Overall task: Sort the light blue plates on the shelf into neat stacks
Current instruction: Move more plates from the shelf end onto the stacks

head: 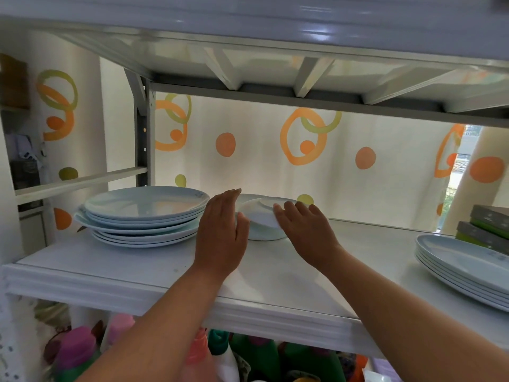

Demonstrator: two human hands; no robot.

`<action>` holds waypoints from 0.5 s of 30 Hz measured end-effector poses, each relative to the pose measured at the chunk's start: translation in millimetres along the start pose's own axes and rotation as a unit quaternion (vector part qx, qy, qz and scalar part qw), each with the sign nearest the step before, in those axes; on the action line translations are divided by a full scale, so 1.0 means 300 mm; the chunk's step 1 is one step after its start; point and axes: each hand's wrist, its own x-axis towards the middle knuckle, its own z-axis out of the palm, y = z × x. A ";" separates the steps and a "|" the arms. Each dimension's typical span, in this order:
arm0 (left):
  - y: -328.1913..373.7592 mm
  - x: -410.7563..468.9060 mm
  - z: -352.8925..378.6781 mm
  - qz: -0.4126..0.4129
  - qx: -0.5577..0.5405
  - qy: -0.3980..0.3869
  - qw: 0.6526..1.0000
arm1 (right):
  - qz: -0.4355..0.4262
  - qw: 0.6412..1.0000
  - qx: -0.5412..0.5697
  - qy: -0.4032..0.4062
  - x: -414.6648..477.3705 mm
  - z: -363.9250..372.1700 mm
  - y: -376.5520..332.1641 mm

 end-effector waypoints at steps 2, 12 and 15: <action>0.003 -0.001 -0.002 0.001 -0.001 0.002 1.000 | 0.003 1.000 0.000 0.008 -0.005 -0.004 0.004; 0.008 -0.001 -0.003 -0.011 -0.004 0.001 1.000 | 0.043 0.999 0.007 -0.010 -0.011 -0.029 0.020; 0.008 -0.001 -0.006 -0.008 -0.005 0.000 1.000 | 0.052 0.999 0.003 0.000 -0.013 -0.029 0.025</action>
